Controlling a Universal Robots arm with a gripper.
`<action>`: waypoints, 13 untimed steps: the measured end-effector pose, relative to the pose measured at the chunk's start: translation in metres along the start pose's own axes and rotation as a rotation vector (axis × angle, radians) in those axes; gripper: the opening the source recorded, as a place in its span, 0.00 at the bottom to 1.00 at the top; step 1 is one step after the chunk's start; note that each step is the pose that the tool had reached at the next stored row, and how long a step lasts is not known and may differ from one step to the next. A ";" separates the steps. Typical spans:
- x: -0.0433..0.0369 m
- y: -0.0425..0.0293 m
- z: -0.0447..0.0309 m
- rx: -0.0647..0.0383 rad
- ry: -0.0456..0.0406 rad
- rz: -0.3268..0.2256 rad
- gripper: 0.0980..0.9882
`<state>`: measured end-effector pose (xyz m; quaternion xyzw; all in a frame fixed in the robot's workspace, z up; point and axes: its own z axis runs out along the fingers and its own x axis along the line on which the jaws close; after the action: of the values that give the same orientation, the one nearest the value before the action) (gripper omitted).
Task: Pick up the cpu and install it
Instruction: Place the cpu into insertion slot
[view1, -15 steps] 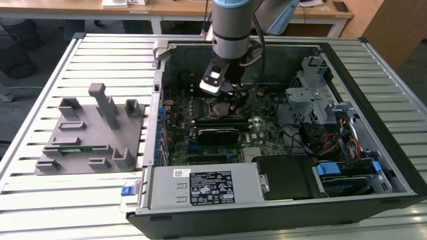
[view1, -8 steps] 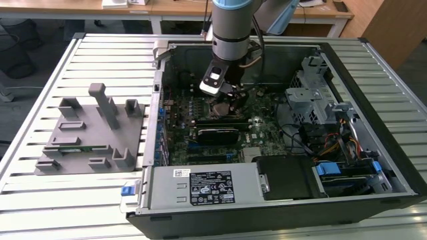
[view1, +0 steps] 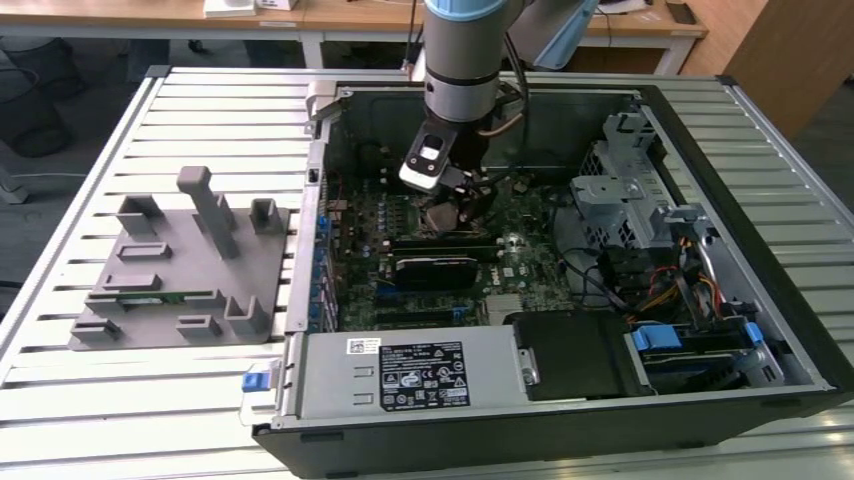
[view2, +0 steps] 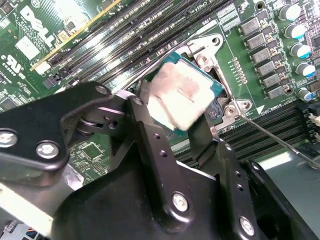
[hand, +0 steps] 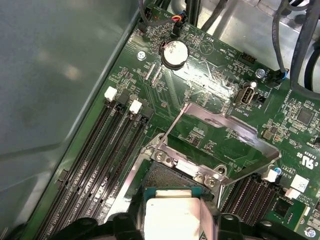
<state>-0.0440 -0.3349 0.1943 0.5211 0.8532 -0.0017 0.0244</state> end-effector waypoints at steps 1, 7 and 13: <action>0.0000 0.0001 0.0000 0.000 0.0003 0.000 0.48; 0.0000 0.0003 -0.0035 -0.001 0.0004 0.002 0.48; 0.0009 0.0007 -0.0042 0.001 -0.0007 0.051 0.48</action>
<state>-0.0440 -0.3336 0.1985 0.5428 0.8395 -0.0018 0.0244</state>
